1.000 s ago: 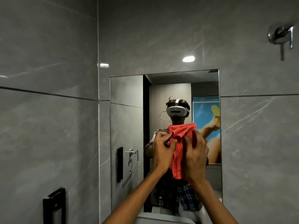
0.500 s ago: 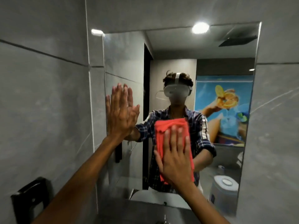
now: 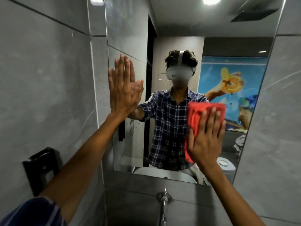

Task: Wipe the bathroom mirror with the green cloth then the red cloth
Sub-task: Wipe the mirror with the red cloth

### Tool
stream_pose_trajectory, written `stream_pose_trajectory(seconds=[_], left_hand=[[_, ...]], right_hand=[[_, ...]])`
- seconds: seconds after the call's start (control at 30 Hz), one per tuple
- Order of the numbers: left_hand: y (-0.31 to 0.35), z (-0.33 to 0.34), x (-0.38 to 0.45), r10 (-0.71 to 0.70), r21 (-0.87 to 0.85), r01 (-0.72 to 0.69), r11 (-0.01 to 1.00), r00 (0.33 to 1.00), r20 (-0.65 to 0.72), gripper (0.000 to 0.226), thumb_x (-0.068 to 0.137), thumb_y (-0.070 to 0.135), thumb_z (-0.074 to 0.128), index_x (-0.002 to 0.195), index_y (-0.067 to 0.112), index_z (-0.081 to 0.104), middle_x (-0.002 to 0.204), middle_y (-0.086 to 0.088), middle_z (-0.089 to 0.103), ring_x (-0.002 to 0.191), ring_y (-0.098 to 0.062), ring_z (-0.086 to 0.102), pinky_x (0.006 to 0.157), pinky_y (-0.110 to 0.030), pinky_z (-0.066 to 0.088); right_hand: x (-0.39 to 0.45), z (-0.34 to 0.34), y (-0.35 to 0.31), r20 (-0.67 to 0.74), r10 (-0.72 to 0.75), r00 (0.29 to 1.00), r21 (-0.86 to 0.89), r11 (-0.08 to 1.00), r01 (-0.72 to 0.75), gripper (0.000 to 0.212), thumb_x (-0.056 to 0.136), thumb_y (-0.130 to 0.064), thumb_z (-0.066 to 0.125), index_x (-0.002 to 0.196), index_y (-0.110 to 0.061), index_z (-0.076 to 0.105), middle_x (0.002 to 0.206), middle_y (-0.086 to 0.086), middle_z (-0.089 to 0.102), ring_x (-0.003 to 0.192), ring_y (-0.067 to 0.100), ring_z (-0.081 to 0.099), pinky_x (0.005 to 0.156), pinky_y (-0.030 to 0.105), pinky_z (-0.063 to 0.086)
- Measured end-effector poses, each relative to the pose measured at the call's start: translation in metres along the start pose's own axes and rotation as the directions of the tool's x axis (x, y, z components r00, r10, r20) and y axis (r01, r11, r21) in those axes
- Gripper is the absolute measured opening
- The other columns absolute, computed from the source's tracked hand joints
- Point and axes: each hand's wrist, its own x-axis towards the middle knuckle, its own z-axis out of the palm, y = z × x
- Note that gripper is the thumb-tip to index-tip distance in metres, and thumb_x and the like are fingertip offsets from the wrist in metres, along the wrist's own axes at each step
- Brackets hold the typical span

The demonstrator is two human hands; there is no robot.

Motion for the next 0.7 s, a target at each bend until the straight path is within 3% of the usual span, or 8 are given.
stream_pose_trajectory(seconds=[0.13,0.2,0.3,0.33,0.4,0.47,0.6,0.7], left_hand=[[0.002,-0.002,0.003,-0.013,-0.013,0.014,1.0,0.999,0.032,0.076,0.107,0.055,0.015,0.168,0.009,0.007,0.177,-0.017,0.014,0.165,-0.034,0.013,0.134,-0.051,0.003],[0.001,-0.001,0.002,-0.008,-0.001,0.008,1.0,0.999,0.047,0.077,0.107,0.056,0.012,0.168,0.009,0.007,0.178,-0.016,0.011,0.166,-0.033,0.01,0.135,-0.053,0.005],[0.002,-0.001,0.002,-0.009,0.043,0.007,0.999,0.999,0.049,0.076,0.107,0.051,0.018,0.168,0.007,0.008,0.178,-0.015,0.007,0.166,-0.031,0.006,0.135,-0.053,0.005],[0.002,-0.002,0.001,-0.008,0.065,0.004,0.998,0.998,0.06,0.076,0.107,0.05,0.021,0.168,0.006,0.009,0.179,-0.015,0.006,0.167,-0.03,0.005,0.135,-0.053,0.004],[0.003,-0.002,0.002,-0.018,0.1,0.011,0.995,0.998,0.063,0.077,0.106,0.049,0.025,0.168,0.005,0.009,0.179,-0.015,0.003,0.167,-0.03,0.003,0.135,-0.052,0.002],[0.002,-0.004,0.004,-0.028,0.099,0.022,0.995,0.998,0.062,0.078,0.105,0.048,0.028,0.168,0.005,0.009,0.179,-0.013,0.002,0.167,-0.028,0.001,0.135,-0.048,-0.002],[-0.004,0.001,0.005,-0.033,0.075,0.028,0.997,0.998,0.058,0.08,0.103,0.048,0.03,0.168,0.006,0.008,0.179,-0.011,0.0,0.167,-0.027,0.001,0.136,-0.047,-0.002],[-0.001,0.009,0.0,-0.037,0.027,0.035,0.999,0.996,0.086,0.082,0.102,0.051,0.029,0.168,0.007,0.008,0.18,-0.009,0.0,0.167,-0.026,0.002,0.135,-0.051,0.003]], right_hand=[[0.105,-0.027,-0.051,-0.133,0.465,0.875,0.115,0.884,-0.452,0.076,0.107,-0.05,0.029,0.163,-0.003,0.011,0.171,0.024,0.015,0.16,0.04,0.015,0.128,0.059,0.017],[0.146,-0.035,-0.08,-0.155,0.505,0.849,0.178,0.859,-0.479,0.074,0.108,-0.049,0.028,0.163,-0.002,0.015,0.171,0.024,0.018,0.16,0.04,0.017,0.128,0.06,0.019],[0.153,-0.034,-0.093,-0.141,0.024,0.99,0.112,0.994,-0.008,0.074,0.106,-0.042,0.033,0.164,-0.004,0.01,0.173,0.022,0.007,0.162,0.037,0.008,0.131,0.056,0.006],[0.143,-0.032,-0.084,-0.087,-0.22,0.972,0.066,0.972,0.226,0.076,0.104,-0.041,0.037,0.165,-0.006,0.008,0.174,0.019,0.003,0.162,0.035,0.004,0.131,0.055,0.005],[0.13,-0.029,-0.046,-0.001,-0.567,0.823,0.005,0.823,0.567,0.081,0.1,-0.041,0.043,0.166,-0.011,0.007,0.175,0.014,0.0,0.163,0.032,0.001,0.131,0.054,0.007],[0.123,-0.029,-0.004,0.041,-0.639,0.768,-0.034,0.768,0.64,0.084,0.097,-0.043,0.044,0.166,-0.013,0.008,0.176,0.011,0.001,0.163,0.03,0.002,0.129,0.054,0.012],[0.159,-0.046,0.036,-0.09,-0.24,0.967,-0.004,0.971,0.24,0.077,0.102,-0.044,0.031,0.166,-0.013,0.002,0.176,0.011,-0.004,0.163,0.028,-0.002,0.131,0.053,0.006],[0.221,-0.063,0.023,-0.226,0.244,0.943,0.119,0.968,-0.222,0.076,0.105,-0.045,0.028,0.166,-0.011,-0.003,0.175,0.015,-0.003,0.163,0.031,-0.001,0.132,0.053,0.007]])
